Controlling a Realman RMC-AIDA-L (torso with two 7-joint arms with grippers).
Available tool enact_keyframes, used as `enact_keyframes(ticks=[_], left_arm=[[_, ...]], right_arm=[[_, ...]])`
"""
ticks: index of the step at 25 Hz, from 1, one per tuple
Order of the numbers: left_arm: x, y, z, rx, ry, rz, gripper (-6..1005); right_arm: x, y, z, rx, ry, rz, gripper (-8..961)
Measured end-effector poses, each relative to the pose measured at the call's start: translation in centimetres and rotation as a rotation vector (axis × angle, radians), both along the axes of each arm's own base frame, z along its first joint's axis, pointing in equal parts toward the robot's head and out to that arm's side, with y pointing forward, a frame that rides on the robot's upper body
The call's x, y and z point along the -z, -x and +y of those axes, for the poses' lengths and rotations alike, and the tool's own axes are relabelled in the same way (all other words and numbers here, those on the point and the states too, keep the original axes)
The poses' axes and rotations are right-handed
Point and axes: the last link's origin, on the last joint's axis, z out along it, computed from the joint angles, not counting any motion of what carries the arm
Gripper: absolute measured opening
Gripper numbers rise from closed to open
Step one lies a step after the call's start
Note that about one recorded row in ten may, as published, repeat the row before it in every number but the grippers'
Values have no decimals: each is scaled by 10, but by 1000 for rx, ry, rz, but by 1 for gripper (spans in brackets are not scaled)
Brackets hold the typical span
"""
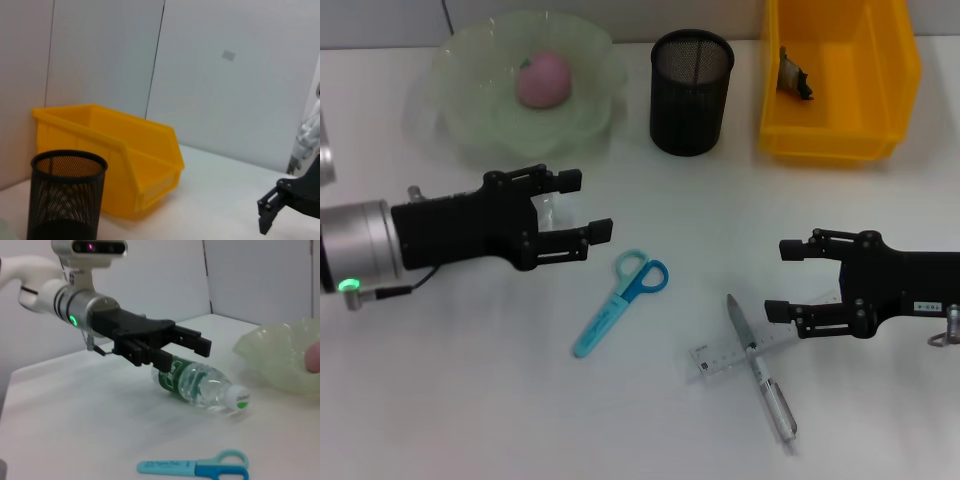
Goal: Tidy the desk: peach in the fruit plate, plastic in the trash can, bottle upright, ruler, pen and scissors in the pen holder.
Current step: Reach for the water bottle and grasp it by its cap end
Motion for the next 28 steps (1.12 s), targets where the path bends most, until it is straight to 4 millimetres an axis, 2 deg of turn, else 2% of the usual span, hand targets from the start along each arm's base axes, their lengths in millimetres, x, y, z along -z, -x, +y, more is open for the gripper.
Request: enact_keyframes(ticks=[3, 15, 28], left_arm=[[-2, -13, 16, 9, 44, 112, 650], [-9, -39, 56, 55, 71, 408, 646], [-12, -62, 73, 130, 67, 678, 643]], right_arm=[[2, -1, 0, 9, -4, -1, 833], [5, -2, -2, 1, -3, 8, 833], [6, 0, 0, -3, -21, 20, 833]])
